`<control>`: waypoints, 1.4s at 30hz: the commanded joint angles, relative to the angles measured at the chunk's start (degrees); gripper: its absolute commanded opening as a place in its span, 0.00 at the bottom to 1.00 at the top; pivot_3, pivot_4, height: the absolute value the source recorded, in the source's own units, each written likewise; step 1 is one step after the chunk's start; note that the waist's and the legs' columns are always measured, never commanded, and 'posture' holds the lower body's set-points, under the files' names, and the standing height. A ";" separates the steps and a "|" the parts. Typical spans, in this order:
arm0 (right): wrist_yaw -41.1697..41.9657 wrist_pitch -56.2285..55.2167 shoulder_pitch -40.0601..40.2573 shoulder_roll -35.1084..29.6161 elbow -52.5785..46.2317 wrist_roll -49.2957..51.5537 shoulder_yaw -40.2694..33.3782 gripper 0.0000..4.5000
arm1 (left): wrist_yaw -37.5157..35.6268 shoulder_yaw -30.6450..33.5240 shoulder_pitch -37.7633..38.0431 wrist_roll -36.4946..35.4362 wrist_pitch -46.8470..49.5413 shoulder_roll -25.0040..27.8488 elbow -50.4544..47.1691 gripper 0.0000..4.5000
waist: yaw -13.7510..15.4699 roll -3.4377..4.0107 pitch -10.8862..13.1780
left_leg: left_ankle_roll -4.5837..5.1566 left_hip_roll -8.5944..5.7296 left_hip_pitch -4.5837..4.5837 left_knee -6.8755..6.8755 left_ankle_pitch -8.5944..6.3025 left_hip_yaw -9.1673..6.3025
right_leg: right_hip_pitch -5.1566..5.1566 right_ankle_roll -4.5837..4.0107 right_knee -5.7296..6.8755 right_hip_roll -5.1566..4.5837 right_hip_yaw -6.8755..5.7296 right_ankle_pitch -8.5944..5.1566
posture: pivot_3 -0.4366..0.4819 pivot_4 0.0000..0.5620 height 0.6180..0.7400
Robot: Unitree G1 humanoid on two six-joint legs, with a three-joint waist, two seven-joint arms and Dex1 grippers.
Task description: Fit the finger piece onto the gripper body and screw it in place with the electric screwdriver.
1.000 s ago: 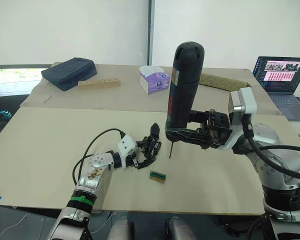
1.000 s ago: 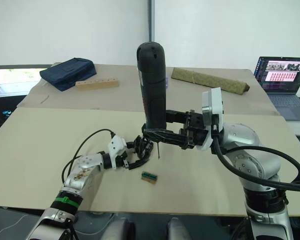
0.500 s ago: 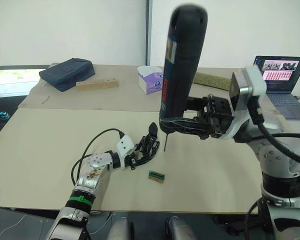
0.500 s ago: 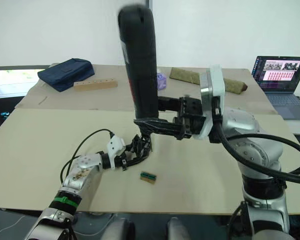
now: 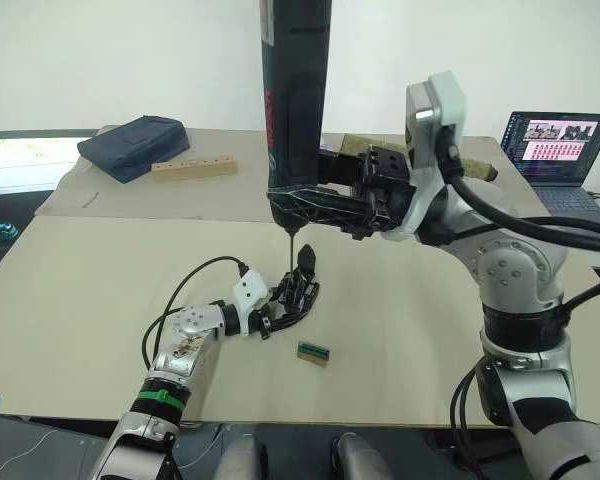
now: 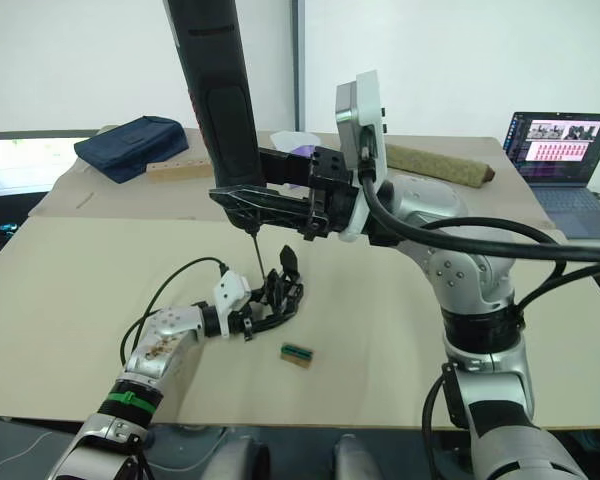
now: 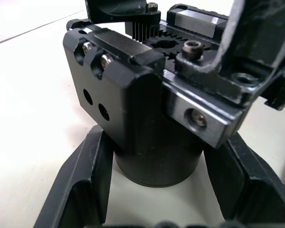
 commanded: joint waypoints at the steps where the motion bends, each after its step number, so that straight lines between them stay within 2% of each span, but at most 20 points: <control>1: 0.17 -2.29 -1.97 2.29 0.58 -0.36 -1.14 0.42 | -0.46 -1.06 1.28 0.32 0.86 0.21 0.90 0.50 | -0.06 0.00 0.00 | 0.00 0.01 0.00 0.00 0.00 0.00 | 0.00 0.00 -0.01 0.01 0.00 0.00 | 0.48 0.27 1.00; 13: 3.63 -5.89 -0.42 5.75 2.58 -7.46 1.50 0.42 | -0.27 -0.82 0.82 0.03 1.30 0.43 1.10 0.50 | -0.20 0.00 0.00 | 0.00 0.00 0.00 0.00 0.00 0.00 | 0.00 0.00 0.01 0.01 -0.01 0.00 | 0.48 0.27 1.00; 42: 6.85 -10.46 3.89 9.69 5.30 -14.88 4.72 0.42 | -0.40 -0.88 2.07 0.21 1.56 1.67 0.38 0.50 | -0.62 0.00 0.00 | 0.00 0.04 0.01 -0.01 0.00 0.00 | -0.02 0.00 0.02 0.04 -0.02 0.00 | 0.48 0.27 1.00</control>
